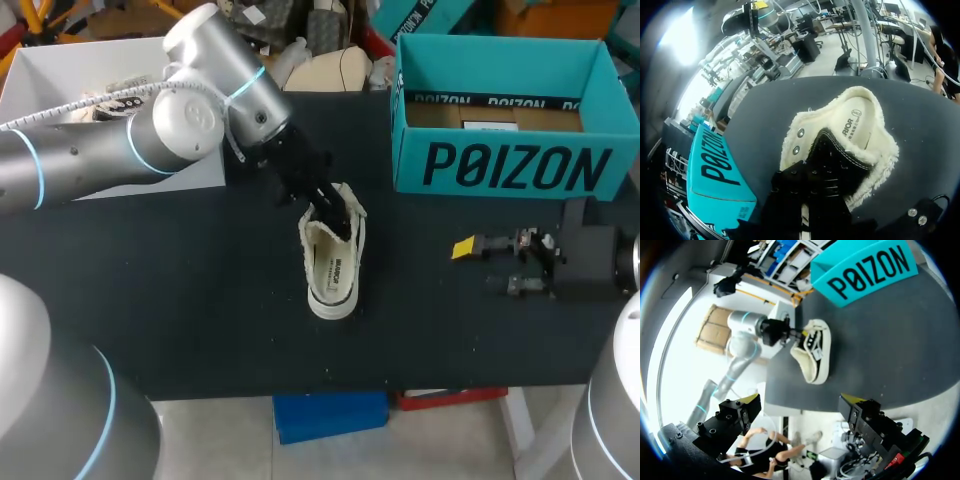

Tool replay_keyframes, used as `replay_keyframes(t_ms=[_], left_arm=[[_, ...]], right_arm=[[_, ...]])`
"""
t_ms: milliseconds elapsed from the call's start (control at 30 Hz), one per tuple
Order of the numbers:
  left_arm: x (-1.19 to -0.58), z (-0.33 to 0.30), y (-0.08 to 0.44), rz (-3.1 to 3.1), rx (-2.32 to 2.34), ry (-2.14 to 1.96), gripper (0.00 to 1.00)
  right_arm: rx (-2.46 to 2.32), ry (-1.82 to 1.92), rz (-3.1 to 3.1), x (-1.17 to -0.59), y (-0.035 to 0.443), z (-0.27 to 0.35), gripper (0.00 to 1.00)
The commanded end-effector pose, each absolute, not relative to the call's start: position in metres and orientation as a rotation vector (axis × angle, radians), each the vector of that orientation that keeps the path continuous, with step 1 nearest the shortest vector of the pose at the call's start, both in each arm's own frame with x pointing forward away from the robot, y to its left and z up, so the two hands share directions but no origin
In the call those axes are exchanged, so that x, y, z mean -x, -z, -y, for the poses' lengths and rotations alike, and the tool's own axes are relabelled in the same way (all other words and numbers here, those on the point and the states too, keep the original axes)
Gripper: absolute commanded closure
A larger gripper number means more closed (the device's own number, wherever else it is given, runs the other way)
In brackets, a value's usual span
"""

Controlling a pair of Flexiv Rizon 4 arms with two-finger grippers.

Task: Take the shoe out of the shoebox, open the shoe tongue, remove and reinsert the insole, then place the shoe into the shoebox

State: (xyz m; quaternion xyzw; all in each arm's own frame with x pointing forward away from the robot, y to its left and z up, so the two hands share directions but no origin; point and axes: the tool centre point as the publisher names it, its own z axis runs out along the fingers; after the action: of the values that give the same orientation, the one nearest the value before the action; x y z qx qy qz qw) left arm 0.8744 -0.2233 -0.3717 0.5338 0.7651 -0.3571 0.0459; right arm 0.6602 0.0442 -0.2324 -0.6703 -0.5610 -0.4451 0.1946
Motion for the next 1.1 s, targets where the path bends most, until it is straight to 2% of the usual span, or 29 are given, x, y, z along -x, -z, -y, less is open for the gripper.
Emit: replay_keyframes(t_ms=[33,533,800,1100], left_arm=[[-0.869,0.224,0.372,-2.306,-1.618,1.069,1.00],[-0.894,0.184,0.326,-2.174,-1.831,0.771,1.00],[-0.879,0.177,0.323,-2.188,-1.984,0.670,1.00],[-0.873,0.177,0.342,-2.195,-2.067,0.612,1.00]], right_arm=[[1.880,1.245,1.573,-0.661,0.232,-0.044,0.00],[1.880,1.245,1.573,-0.661,0.232,-0.044,0.00],[1.880,1.245,1.573,-0.661,0.232,-0.044,0.00],[1.880,1.245,1.573,-0.661,0.232,-0.044,0.00]])
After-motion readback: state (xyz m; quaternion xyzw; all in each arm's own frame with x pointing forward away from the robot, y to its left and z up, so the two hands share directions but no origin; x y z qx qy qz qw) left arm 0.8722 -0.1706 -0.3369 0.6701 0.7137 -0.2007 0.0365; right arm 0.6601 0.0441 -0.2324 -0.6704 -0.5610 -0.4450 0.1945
